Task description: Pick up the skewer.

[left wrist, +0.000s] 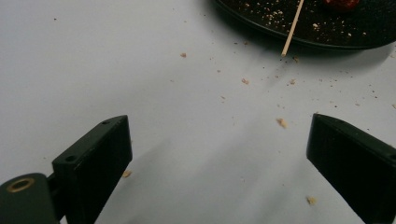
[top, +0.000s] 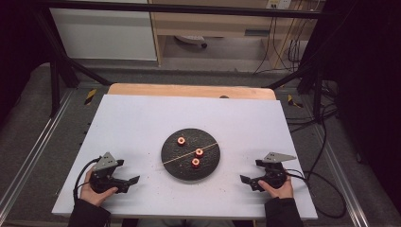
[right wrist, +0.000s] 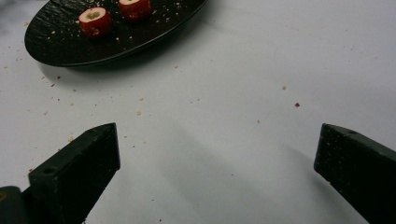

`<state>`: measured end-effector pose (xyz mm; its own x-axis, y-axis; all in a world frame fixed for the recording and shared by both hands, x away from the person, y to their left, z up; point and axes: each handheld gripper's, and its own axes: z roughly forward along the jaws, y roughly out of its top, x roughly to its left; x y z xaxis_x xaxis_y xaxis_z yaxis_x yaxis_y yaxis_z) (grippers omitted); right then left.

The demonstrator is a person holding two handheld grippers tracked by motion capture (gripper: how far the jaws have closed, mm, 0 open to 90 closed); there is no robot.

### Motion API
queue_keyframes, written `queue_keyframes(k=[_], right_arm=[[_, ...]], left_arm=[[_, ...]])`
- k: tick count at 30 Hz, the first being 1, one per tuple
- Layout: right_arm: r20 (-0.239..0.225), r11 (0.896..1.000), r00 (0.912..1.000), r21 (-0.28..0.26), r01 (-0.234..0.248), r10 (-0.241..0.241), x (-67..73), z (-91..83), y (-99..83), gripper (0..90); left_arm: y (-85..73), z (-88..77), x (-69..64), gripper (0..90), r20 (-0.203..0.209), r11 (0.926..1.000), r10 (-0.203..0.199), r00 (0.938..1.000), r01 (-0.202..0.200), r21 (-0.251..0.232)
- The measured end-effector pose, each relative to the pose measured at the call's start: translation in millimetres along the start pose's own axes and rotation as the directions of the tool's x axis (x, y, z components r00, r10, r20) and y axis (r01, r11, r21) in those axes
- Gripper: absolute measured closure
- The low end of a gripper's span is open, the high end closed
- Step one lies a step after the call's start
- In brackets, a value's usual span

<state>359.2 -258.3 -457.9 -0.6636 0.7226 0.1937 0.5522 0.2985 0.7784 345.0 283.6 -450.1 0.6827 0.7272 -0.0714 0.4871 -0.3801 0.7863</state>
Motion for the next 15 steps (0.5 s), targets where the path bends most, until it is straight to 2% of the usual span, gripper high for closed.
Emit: queue_keyframes(k=[15], right_arm=[[0.003, 1.000, 1.0000, 0.003, 0.008, -0.008, 0.1, 0.0, 0.0, 0.9]], left_arm=[[2.7, -0.6, -0.8, 6.5, -0.001, 1.0000, -0.002, 1.0000, 0.002, -0.005]])
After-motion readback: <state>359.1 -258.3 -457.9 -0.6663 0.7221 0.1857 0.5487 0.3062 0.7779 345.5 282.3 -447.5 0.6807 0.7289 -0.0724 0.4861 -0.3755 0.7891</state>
